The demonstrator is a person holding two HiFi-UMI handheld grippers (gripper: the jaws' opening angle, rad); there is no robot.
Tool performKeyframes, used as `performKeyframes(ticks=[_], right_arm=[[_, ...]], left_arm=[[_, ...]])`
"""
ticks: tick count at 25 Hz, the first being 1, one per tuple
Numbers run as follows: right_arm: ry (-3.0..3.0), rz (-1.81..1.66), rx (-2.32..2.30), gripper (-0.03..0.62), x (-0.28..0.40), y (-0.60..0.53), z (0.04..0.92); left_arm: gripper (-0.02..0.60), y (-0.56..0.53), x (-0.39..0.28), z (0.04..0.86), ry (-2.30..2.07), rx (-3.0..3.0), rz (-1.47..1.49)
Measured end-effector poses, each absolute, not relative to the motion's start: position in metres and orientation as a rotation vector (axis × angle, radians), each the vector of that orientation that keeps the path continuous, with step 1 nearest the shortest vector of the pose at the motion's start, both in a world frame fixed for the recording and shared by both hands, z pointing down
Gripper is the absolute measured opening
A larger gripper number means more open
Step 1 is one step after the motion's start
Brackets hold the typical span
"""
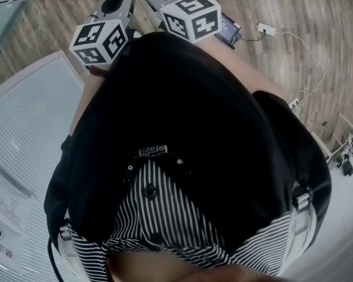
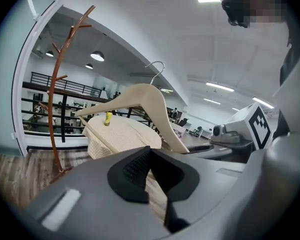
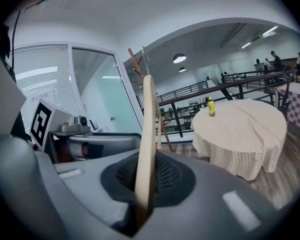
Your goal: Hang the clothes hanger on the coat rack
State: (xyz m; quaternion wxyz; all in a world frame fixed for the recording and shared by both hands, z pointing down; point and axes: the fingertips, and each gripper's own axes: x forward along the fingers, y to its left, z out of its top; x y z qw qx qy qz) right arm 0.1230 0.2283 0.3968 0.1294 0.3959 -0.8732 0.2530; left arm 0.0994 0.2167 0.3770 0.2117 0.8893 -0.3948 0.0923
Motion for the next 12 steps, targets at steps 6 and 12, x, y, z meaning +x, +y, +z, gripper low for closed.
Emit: performKeyframes(ticks=[6,12], right_arm=[[-2.504,0.739,1.195,0.025,0.079,0.193,0.398],[-2.485,0.745,1.222,0.025,0.033,0.163,0.397]], left_arm=[[0.003,0.183,0.063,0.377,-0.997,2.52,0.264],[0.003,0.15,0.016,0.375,-0.981,2.532,0.25]])
